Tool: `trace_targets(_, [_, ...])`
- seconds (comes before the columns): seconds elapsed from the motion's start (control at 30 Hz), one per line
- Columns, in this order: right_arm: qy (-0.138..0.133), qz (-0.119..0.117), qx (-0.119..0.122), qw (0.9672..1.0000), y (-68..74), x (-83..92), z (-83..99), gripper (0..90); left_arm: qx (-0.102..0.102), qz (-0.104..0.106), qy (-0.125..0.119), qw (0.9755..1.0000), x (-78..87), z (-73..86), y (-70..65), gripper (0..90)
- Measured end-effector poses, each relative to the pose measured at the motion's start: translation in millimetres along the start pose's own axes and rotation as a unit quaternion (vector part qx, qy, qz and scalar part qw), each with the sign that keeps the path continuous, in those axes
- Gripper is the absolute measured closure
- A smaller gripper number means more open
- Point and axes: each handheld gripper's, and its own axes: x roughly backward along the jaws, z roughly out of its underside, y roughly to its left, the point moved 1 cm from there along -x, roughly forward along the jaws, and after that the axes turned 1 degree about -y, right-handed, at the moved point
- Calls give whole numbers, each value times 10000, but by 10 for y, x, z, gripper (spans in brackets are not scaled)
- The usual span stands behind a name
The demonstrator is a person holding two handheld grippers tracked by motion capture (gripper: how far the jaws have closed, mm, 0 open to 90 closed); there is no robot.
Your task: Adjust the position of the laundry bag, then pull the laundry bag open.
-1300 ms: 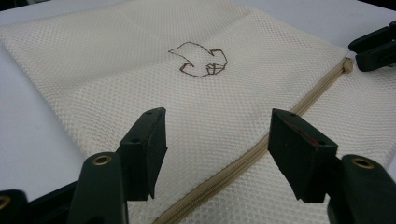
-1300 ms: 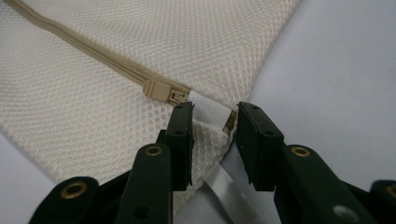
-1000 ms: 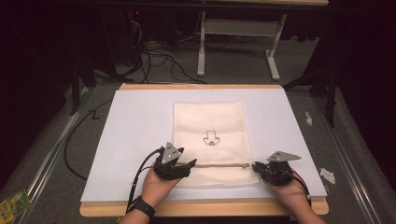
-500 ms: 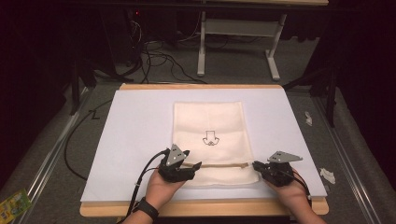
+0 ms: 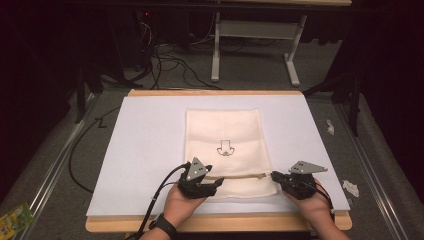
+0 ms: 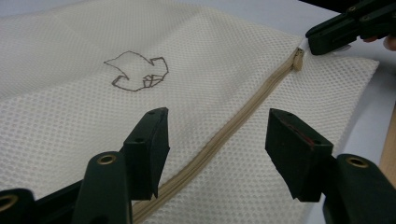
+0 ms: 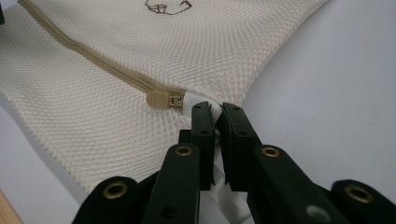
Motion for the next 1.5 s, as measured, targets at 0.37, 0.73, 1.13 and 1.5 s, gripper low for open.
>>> trace_targets(0.37, [-138, -26, -15, 9999, -5, 29, -27, 862, 7, 104, -33, 9999, -39, -16, -57, 397])
trace_targets(0.73, [-194, 35, -80, 9998, 7, 43, -43, 862, -235, 59, 82, 9997, -274, -158, -171, 366])
trace_targets(1.13, [-268, -39, -51, 9996, -3, 59, -46, 862, -203, 98, 30, 9997, -454, -225, -243, 366])
trace_targets(1.5, [-356, -21, -9, 9994, -2, 71, -62, 862, -220, 161, -34, 9996, -534, -305, -320, 369])
